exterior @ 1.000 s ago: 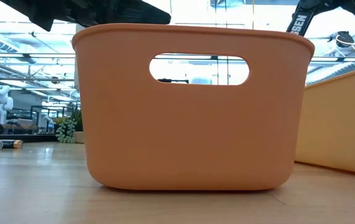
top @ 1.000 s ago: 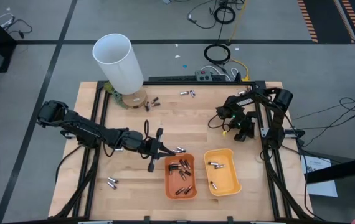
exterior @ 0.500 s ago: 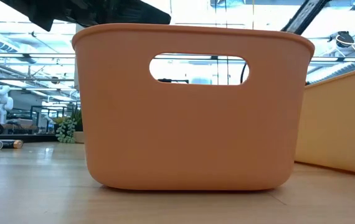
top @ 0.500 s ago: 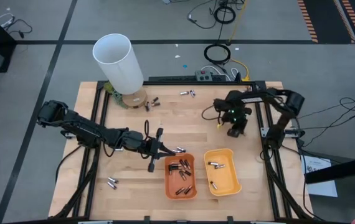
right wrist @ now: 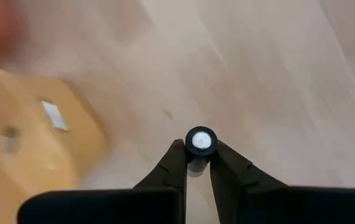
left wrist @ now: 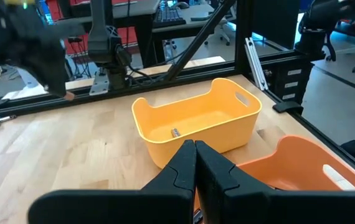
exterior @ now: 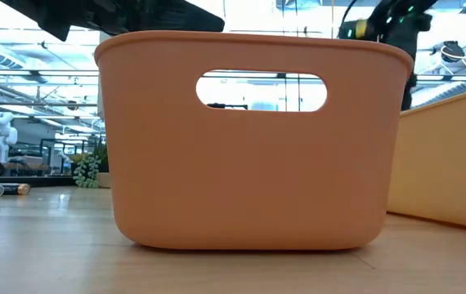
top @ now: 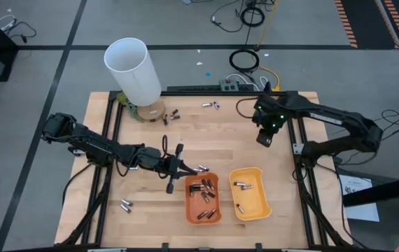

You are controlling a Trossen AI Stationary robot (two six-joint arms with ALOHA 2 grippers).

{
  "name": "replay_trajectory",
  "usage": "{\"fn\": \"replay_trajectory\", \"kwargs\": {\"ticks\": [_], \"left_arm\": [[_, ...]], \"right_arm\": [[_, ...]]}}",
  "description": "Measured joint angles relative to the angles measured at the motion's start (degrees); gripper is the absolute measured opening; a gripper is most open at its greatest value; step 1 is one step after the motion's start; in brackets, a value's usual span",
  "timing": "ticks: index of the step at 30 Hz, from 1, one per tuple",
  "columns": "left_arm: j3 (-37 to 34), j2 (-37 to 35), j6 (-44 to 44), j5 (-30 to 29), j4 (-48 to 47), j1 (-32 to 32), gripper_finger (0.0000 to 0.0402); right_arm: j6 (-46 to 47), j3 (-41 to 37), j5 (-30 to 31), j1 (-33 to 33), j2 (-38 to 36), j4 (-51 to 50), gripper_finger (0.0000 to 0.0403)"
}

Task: Sort batteries

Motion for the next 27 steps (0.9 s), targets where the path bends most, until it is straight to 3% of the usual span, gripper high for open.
{"fn": "replay_trajectory", "kwargs": {"ticks": [6,12,20,27], "left_arm": [[0.0,0.0,0.0,0.0,0.06,0.0,0.0008],[0.0,0.0,0.02,0.0,0.01,0.0,0.0009],[0.0,0.0,0.02,0.0,-0.19,0.04,0.0009],[0.0,0.0,-3.61,0.0,-2.36,0.01,0.0008]], "right_arm": [[3.73,0.0,-6.11,6.53,-5.5,10.33,0.0028],[7.88,0.0,-7.31,17.34,-5.2,23.8,0.0029],[9.06,0.0,-2.58,31.12,3.42,41.91,0.003],[7.7,0.0,2.22,38.18,15.11,53.98,0.0034]]}}
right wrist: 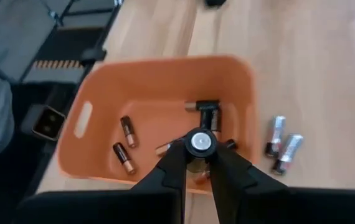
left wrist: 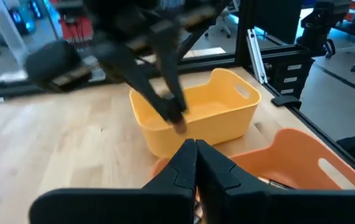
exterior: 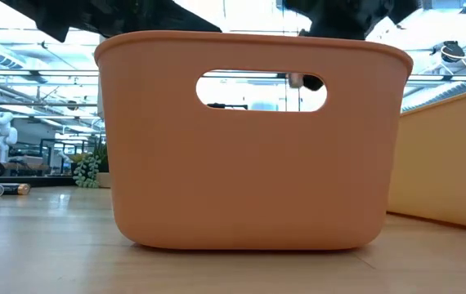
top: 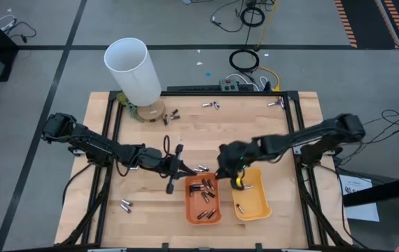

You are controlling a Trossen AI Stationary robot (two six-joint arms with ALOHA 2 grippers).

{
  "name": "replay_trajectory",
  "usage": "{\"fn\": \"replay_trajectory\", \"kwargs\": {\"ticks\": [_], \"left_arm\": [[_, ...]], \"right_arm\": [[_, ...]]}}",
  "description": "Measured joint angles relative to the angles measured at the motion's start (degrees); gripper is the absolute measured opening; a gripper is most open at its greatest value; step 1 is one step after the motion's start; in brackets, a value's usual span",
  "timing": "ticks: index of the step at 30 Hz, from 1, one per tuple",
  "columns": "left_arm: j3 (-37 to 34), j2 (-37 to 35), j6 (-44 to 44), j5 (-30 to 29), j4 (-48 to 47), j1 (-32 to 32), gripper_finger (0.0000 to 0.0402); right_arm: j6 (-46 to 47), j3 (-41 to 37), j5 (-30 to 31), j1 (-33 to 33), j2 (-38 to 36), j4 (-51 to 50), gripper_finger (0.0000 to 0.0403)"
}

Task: Sort batteries

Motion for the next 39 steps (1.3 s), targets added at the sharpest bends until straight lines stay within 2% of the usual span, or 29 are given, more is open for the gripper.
{"fn": "replay_trajectory", "kwargs": {"ticks": [5,11,17,23,27,33,39], "left_arm": [[0.19,-0.95,-5.59,-0.09,-4.97,-0.47,0.0008],[5.37,-2.71,-13.7,-3.47,-29.18,-3.35,0.0008],[10.72,-2.82,-27.31,-4.2,-51.97,-7.78,0.0008],[10.87,-2.68,-43.59,0.82,-65.75,-12.58,0.0008],[10.86,-2.6,-50.16,4.38,-69.43,-16.02,0.0008],[10.86,-2.58,-52.74,8.49,-69.89,-21.49,0.0011],[10.87,-2.58,-53.44,11.77,-70.24,-27.24,0.0065]], "right_arm": [[-1.3,0.0,2.94,2.41,7.13,6.07,0.0032],[-2.73,-0.02,4.48,3.31,12.94,11.03,0.0035],[-4.67,-0.02,6.05,3.93,15.61,13.95,0.0035],[-6.31,-0.02,5.75,3.84,15.56,14.55,0.0054],[-6.81,-0.02,5.7,3.84,15.54,14.54,0.0081],[-7.88,-0.02,5.65,3.84,15.49,14.52,0.0118],[-8.1,-0.02,5.65,3.84,15.49,14.52,0.0144]]}}
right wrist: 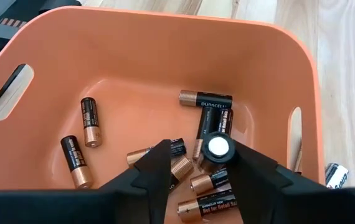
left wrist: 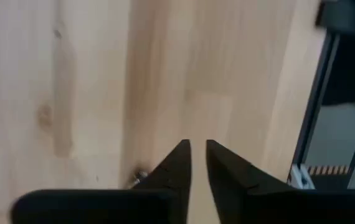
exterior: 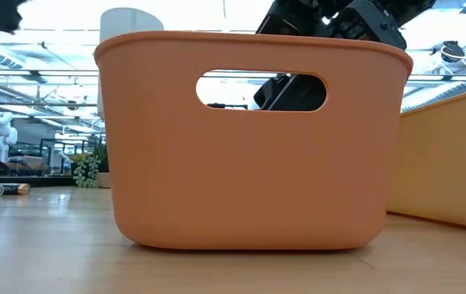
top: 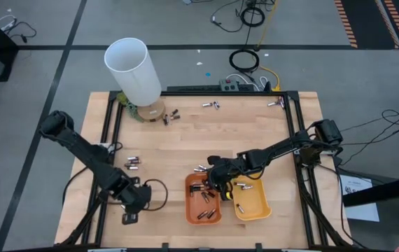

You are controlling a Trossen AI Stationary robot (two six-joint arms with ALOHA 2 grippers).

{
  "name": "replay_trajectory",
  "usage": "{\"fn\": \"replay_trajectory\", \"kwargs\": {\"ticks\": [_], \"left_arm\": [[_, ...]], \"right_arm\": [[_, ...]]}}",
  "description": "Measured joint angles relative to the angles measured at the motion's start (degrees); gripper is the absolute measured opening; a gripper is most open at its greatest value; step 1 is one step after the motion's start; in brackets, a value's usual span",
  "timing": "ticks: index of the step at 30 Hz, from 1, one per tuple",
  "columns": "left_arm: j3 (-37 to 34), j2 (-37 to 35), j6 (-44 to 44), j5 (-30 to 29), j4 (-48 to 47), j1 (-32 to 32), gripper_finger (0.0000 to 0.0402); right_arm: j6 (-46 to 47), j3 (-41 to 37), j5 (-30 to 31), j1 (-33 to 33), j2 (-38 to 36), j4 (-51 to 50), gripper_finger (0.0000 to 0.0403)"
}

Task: Sort batteries

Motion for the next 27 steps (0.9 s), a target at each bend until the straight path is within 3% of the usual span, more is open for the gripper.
{"fn": "replay_trajectory", "kwargs": {"ticks": [7,11,17,27], "left_arm": [[-0.01,0.0,0.79,-0.01,-1.77,-3.51,0.0159],[-0.01,0.02,4.27,-0.05,-3.64,-5.19,0.0192],[-0.01,0.02,5.05,-0.28,-4.6,-7.76,0.0199],[-0.01,4.32,7.73,-3.08,-2.0,-13.73,0.0199]], "right_arm": [[-0.03,0.39,0.12,0.0,-0.04,-0.08,0.0172],[-0.52,3.66,0.07,0.34,-0.07,-4.38,0.0185],[-2.16,9.88,0.16,0.93,-0.11,-14.41,0.0192],[-1.9,10.78,0.4,1.88,-0.11,-14.97,0.0192]]}}
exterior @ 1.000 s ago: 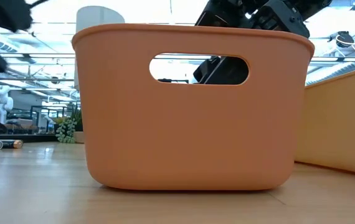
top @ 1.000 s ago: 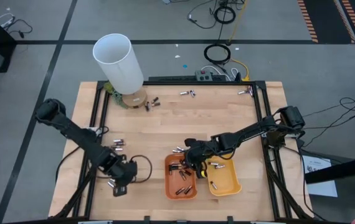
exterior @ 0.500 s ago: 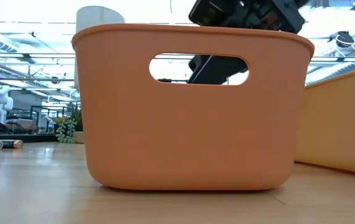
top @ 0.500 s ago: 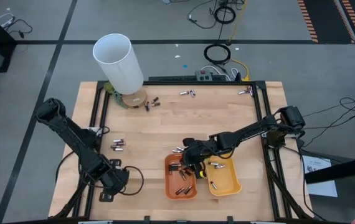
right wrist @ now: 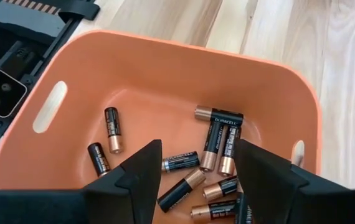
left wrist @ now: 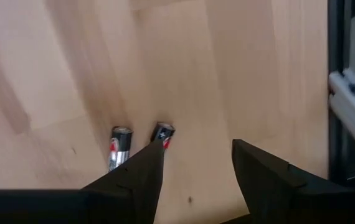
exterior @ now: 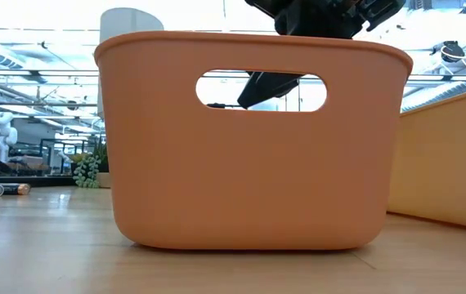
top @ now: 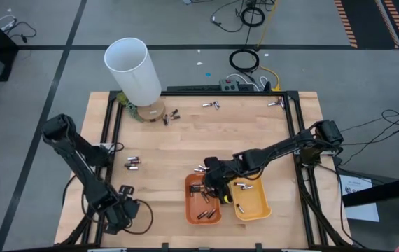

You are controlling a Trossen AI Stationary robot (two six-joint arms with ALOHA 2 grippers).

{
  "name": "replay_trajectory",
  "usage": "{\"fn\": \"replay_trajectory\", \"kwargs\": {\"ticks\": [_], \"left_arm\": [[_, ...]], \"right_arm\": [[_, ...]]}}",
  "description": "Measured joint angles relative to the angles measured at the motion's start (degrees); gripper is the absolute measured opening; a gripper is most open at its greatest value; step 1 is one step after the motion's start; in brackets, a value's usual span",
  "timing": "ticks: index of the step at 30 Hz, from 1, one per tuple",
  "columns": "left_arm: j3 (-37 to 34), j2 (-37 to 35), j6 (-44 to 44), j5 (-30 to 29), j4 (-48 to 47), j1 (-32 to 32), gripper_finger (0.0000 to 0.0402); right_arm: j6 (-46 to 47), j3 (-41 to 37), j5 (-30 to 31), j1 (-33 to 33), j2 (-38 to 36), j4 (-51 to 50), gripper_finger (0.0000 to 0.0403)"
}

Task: Sort batteries

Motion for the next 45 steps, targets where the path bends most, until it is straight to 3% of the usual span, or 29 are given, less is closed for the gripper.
{"fn": "replay_trajectory", "kwargs": {"ticks": [17,21,28,37,42,45], "left_arm": [[-1.06,10.11,6.05,-0.89,0.27,-1.44,0.0196],[-1.81,10.13,6.36,-1.1,0.76,-1.4,0.0163],[-1.73,10.17,7.46,-1.94,0.25,-1.1,0.0053],[5.07,9.56,8.49,-3.81,0.37,3.27,0.0046],[10.66,9.43,13.05,-7.75,-0.45,6.24,0.0046],[13.81,9.29,16.9,-13.13,-1.13,8.12,0.0046]], "right_arm": [[1.15,0.0,-0.04,0.0,0.0,0.18,0.0192],[2.14,0.0,-0.07,0.0,0.0,-0.07,0.0192],[2.16,0.21,-0.08,0.0,-0.22,-0.54,0.0192],[3.82,1.09,0.24,0.69,-7.36,-8.93,0.0192],[8.11,1.09,5.76,3.18,-13.63,-16.78,0.0192],[11.88,1.09,12.6,6.16,-16.5,-21.93,0.0192]]}}
